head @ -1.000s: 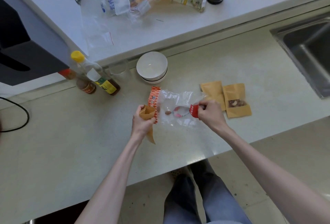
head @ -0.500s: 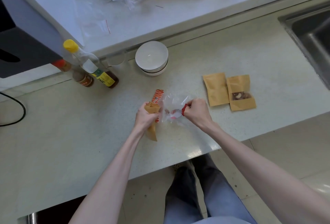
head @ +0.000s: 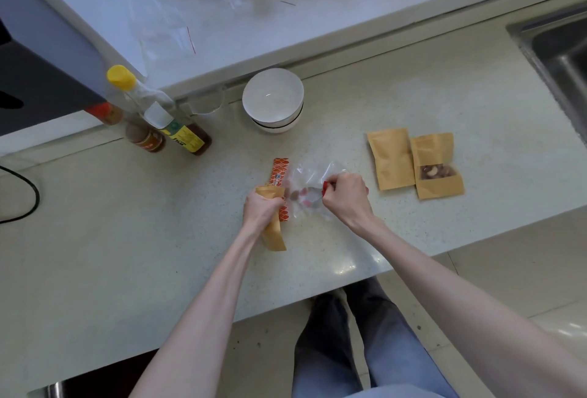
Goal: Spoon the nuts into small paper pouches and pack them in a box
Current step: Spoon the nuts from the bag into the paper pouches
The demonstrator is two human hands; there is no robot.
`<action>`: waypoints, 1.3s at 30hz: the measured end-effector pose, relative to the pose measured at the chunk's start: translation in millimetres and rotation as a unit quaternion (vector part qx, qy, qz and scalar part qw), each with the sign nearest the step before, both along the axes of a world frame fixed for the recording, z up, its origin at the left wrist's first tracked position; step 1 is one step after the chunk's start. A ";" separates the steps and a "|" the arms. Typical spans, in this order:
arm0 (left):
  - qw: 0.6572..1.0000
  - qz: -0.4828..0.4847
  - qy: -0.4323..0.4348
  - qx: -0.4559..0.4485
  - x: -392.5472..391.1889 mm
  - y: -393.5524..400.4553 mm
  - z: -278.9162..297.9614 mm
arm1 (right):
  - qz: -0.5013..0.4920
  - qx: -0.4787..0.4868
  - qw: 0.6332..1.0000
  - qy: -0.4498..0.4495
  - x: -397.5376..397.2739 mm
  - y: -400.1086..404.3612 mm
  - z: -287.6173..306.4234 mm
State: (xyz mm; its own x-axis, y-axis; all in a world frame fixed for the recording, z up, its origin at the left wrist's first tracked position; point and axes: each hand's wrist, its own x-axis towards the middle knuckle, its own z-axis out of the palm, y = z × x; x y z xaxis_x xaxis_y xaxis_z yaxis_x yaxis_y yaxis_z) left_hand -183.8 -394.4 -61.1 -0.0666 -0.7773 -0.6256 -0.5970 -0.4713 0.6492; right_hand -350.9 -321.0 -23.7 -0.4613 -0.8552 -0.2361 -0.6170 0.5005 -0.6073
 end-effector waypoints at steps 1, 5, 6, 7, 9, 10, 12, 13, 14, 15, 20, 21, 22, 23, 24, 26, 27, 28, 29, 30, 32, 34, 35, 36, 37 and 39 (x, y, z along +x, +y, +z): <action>1.000 -0.002 -0.004 -0.002 -0.8 -0.7 0.4 | 0.005 -0.004 1.000 0.006 0.8 -2.2 0.3; 1.000 -0.001 -0.002 0.004 -1.3 -2.4 1.0 | 0.007 -0.022 1.000 0.001 3.1 -9.1 0.9; 1.000 -0.001 -0.003 0.006 -1.4 -3.0 0.1 | 0.007 -0.025 1.000 -0.005 4.1 -10.1 0.2; 1.000 0.000 -0.003 0.006 -1.3 -3.5 -0.4 | 0.010 -0.023 1.000 -0.009 5.9 -11.5 -1.1; 1.000 0.004 0.001 0.012 -1.5 -4.6 -1.4 | 0.015 -0.016 1.000 -0.016 9.8 -14.5 -4.1; 1.000 0.008 0.005 0.017 -1.7 -5.2 -2.2 | 0.014 -0.015 1.000 -0.020 10.9 -16.3 -5.7; 1.000 0.012 0.011 0.026 -1.8 -6.7 -4.1 | 0.002 -0.020 0.999 -0.031 10.6 -19.5 -9.1; 0.999 0.012 0.012 0.027 -1.9 -7.4 -4.6 | -0.005 -0.022 0.999 -0.038 9.8 -20.5 -10.4; 0.999 0.013 0.014 0.027 -2.2 -8.0 -4.8 | -0.013 -0.024 0.999 -0.046 8.7 -21.1 -11.8; 0.999 0.015 0.016 0.028 -2.9 -8.6 -5.1 | -0.024 -0.025 0.998 -0.056 7.5 -21.3 -13.4; 0.999 0.018 0.013 0.030 -4.5 -8.5 -4.4 | -0.089 -0.004 0.988 -0.128 6.5 -17.5 -23.3; 0.999 0.023 0.016 0.032 -3.7 -8.9 -4.7 | -0.096 0.005 0.985 -0.146 5.9 -17.3 -25.4; 0.999 0.029 0.018 0.033 -2.9 -9.1 -4.7 | -0.102 0.017 0.981 -0.165 4.4 -17.4 -27.7; 0.999 0.033 0.019 0.034 -2.4 -9.7 -4.7 | -0.110 0.029 0.977 -0.181 2.1 -17.8 -29.8; 0.999 0.037 0.020 0.033 -2.1 -10.3 -4.5 | -0.121 0.039 0.972 -0.196 -1.1 -18.0 -32.0; 0.998 0.046 0.019 0.033 -2.0 -11.4 -4.1 | -0.150 0.051 0.961 -0.229 -8.4 -16.9 -36.3; 0.998 0.054 0.019 0.036 -1.6 -12.0 -3.9 | -0.165 0.051 0.955 -0.241 -11.6 -15.4 -37.8; 0.997 0.062 0.020 0.042 -0.8 -12.9 -3.5 | -0.178 0.049 0.950 -0.251 -14.8 -13.2 -38.9; 0.996 0.070 0.021 0.048 -0.1 -14.2 -3.4 | -0.189 0.044 0.947 -0.257 -17.7 -11.1 -38.8; 0.996 0.075 0.021 0.053 0.6 -15.2 -3.6 | -0.198 0.037 0.944 -0.262 -20.8 -8.6 -38.0; 0.995 0.079 0.017 0.056 2.0 -16.7 -3.3 | -0.209 0.024 0.939 -0.271 -28.3 -4.3 -37.5; 0.995 0.084 0.014 0.051 2.7 -17.6 -2.8 | -0.219 0.016 0.936 -0.276 -37.3 -1.3 -38.0; 0.996 0.081 0.010 0.047 2.6 -17.7 -3.0 | -0.222 0.013 0.935 -0.275 -41.8 0.4 -38.1; 0.996 0.075 0.004 0.042 2.2 -17.4 -3.3 | -0.231 0.011 0.933 -0.275 -46.1 2.8 -38.2; 0.997 0.069 -0.004 0.036 1.2 -17.3 -3.4 | -0.243 0.008 0.930 -0.278 -50.9 5.9 -38.3; 0.998 0.058 -0.028 0.016 -2.1 -17.0 -2.5 | -0.262 -0.005 0.921 -0.288 -61.3 14.7 -37.3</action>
State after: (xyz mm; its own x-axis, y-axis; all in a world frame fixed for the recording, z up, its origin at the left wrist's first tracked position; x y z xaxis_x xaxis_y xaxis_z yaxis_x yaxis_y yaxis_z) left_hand -185.9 -411.5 -63.6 0.0580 -0.7574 -0.6504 -0.5726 -0.5589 0.5998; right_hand -412.2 -306.3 -61.0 -0.6126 -0.5538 -0.5639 0.1341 0.6302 -0.7647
